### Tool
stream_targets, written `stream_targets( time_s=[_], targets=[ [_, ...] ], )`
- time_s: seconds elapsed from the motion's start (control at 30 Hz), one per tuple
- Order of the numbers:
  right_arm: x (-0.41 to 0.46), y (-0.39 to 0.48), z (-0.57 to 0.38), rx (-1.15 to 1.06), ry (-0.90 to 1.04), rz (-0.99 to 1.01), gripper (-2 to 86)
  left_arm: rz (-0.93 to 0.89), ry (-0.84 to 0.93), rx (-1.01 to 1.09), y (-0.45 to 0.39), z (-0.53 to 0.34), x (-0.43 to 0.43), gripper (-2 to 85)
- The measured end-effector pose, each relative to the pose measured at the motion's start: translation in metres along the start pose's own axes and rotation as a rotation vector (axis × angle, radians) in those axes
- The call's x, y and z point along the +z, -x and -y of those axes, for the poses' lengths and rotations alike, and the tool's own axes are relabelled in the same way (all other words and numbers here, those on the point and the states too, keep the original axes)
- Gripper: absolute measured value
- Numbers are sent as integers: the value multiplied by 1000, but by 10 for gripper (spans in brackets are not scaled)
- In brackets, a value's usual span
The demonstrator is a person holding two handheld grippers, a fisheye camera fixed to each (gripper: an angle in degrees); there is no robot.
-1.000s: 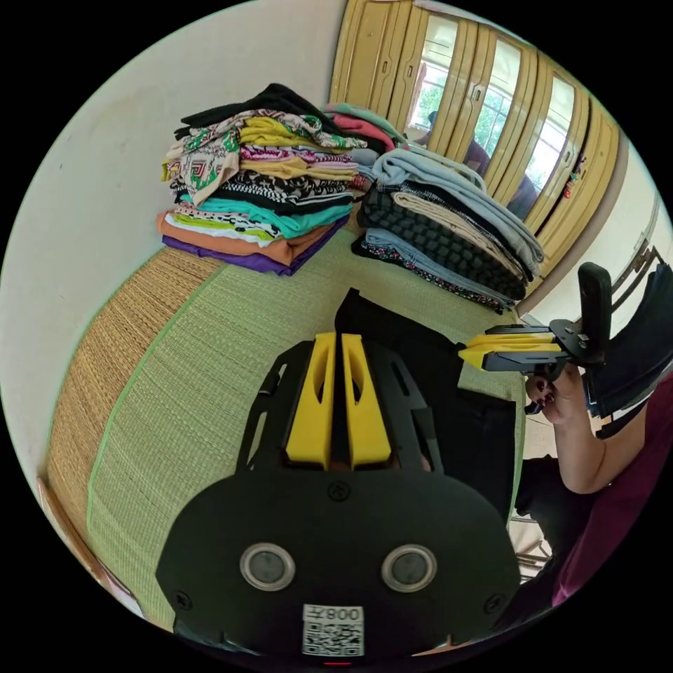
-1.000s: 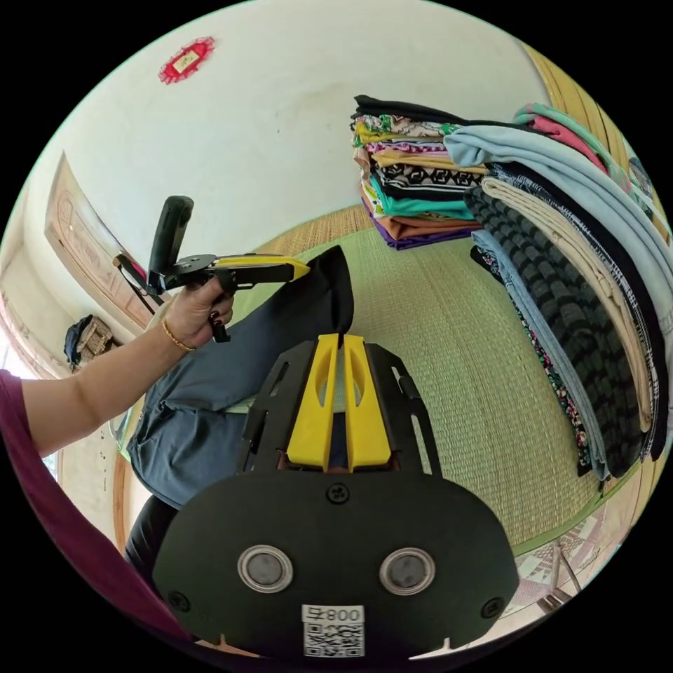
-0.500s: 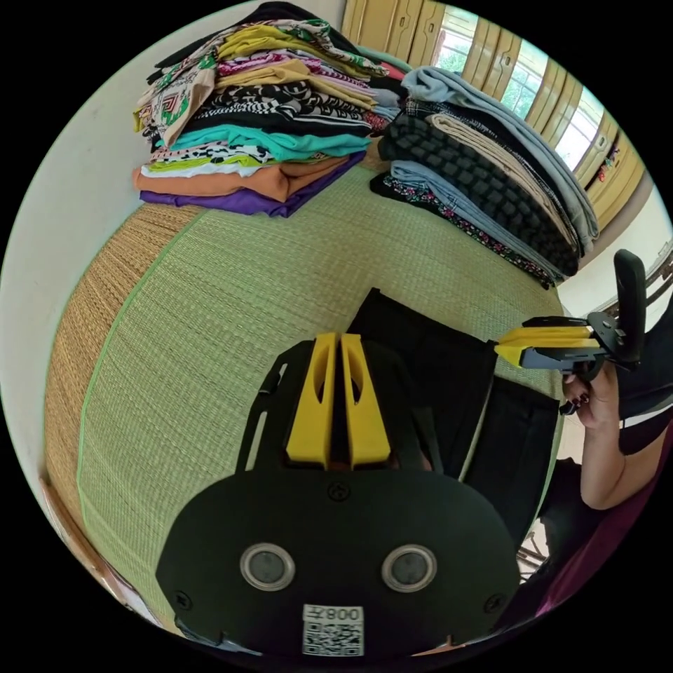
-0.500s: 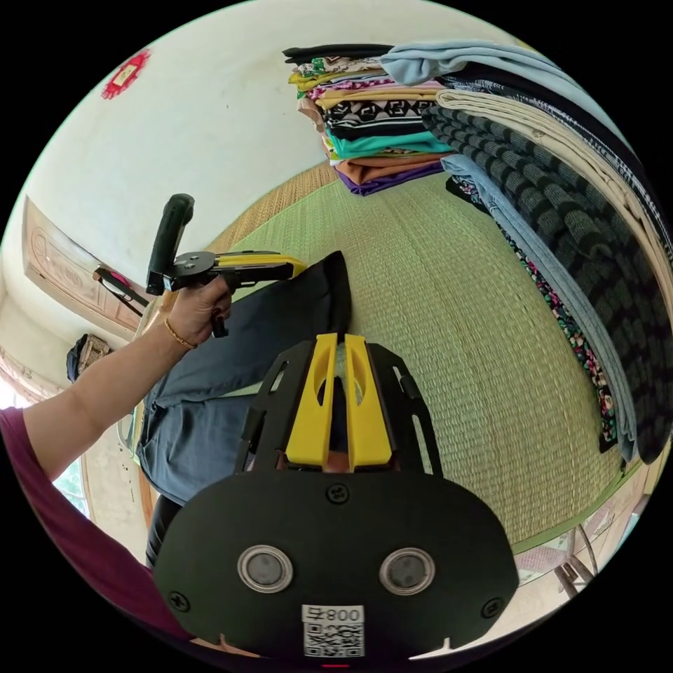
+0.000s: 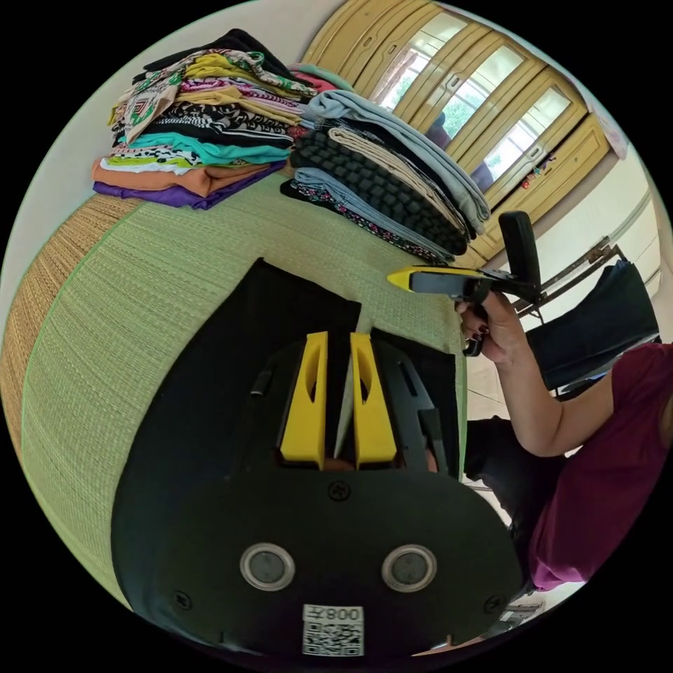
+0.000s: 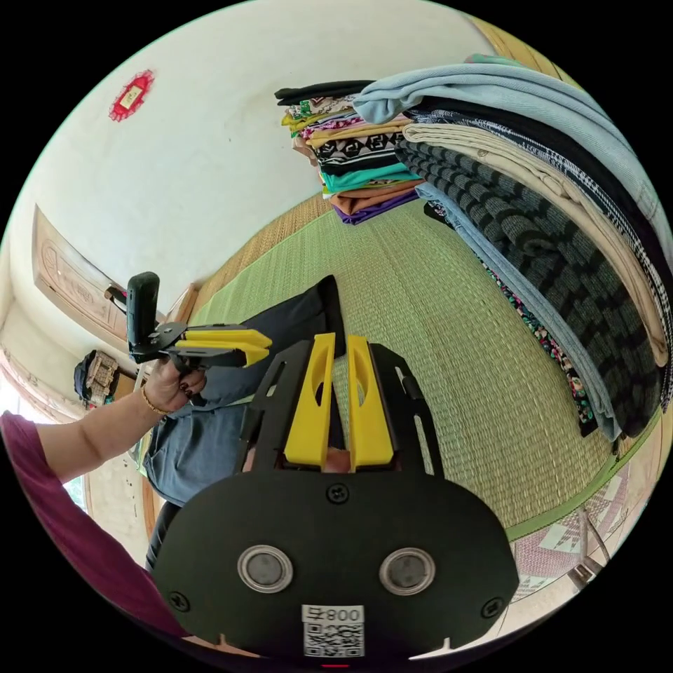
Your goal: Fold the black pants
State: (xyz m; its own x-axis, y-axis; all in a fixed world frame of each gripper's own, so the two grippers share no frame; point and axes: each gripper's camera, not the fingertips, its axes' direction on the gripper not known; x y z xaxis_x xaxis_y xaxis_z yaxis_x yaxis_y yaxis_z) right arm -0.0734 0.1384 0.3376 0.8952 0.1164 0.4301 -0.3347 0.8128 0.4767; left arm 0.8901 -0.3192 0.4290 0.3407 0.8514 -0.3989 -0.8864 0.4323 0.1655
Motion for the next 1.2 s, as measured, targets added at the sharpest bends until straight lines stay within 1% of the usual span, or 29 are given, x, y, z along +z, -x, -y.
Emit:
stream_targets(
  time_s=[0.2,0.3,0.37,0.43,0.47,0.53,0.67,0.7,0.73,0.8,0.87,0.93,1.0,1.07,1.2],
  targets=[
    [-23,-2,-15,5,49,-68,66,14,62,-30,-24,-27,-2,71],
    [-33,-1,-32,1,106,-77,74,13,75,-40,-31,-34,-6,73],
    [-32,5,-54,-21,191,-162,78,13,78,-38,-35,-35,-7,74],
    [-32,7,-71,-26,216,-212,80,35,86,-31,-41,-32,-6,76],
    [-39,8,-77,-23,177,-186,81,46,86,-28,-43,-30,-7,77],
    [-41,9,-76,-19,191,-160,83,103,91,-7,-49,-24,-6,78],
    [-43,22,-63,-56,226,-164,86,105,147,-20,-49,-18,6,76],
    [-44,25,-62,-65,224,-179,86,149,161,-24,-51,-19,7,68],
    [-45,31,-60,-88,226,-217,83,185,148,-7,-56,-22,4,57],
    [-47,38,-56,-111,234,-257,72,186,155,-7,-59,-25,1,38],
    [-47,46,-49,-146,262,-309,42,182,160,-8,-62,-29,-4,26],
    [-53,51,-43,-178,276,-327,25,174,134,-14,-66,-36,-19,16],
    [-69,52,-36,-179,258,-296,16,154,101,-20,-68,-41,-34,11],
    [-105,46,-27,-151,183,-223,10,146,70,-16,-70,-46,-48,9],
    [-122,25,-15,-103,163,-186,7,132,67,-46,-63,-59,-56,6]
  ],
)
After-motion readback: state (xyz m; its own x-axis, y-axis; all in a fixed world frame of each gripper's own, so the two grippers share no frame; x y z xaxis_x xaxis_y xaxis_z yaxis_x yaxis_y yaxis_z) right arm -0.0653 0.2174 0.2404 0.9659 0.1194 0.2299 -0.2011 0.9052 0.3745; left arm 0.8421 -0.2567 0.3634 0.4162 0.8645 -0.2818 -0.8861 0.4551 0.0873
